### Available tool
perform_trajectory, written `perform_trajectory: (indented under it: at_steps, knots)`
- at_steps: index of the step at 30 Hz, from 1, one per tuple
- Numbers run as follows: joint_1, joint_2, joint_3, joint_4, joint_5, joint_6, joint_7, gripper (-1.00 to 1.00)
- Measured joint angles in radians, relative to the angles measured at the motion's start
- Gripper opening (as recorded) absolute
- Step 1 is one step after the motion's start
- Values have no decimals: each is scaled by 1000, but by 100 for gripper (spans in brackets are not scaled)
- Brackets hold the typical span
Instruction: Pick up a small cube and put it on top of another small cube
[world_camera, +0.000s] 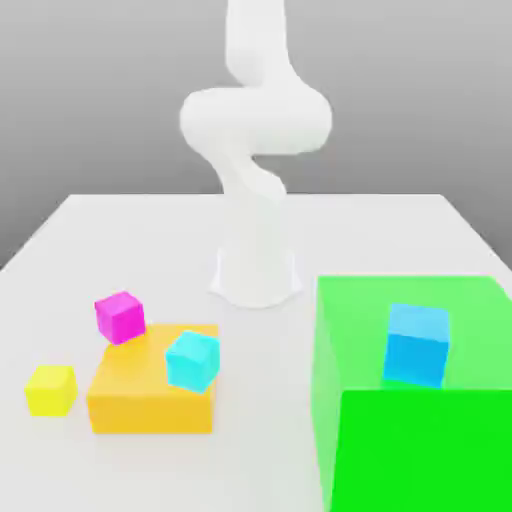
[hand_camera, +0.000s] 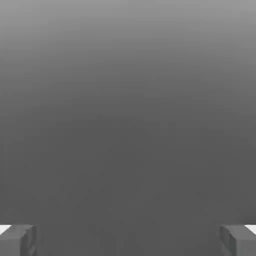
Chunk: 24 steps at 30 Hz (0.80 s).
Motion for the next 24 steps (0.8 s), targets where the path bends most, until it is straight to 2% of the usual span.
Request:
perform_trajectory:
  at_steps: [15,19,24]
  knots:
    - [-340,549,-96,-186,-43,275,520,0]
    - [-426,695,-144,-235,-12,348,626,0]
    - [-495,879,-158,-282,88,446,691,0]
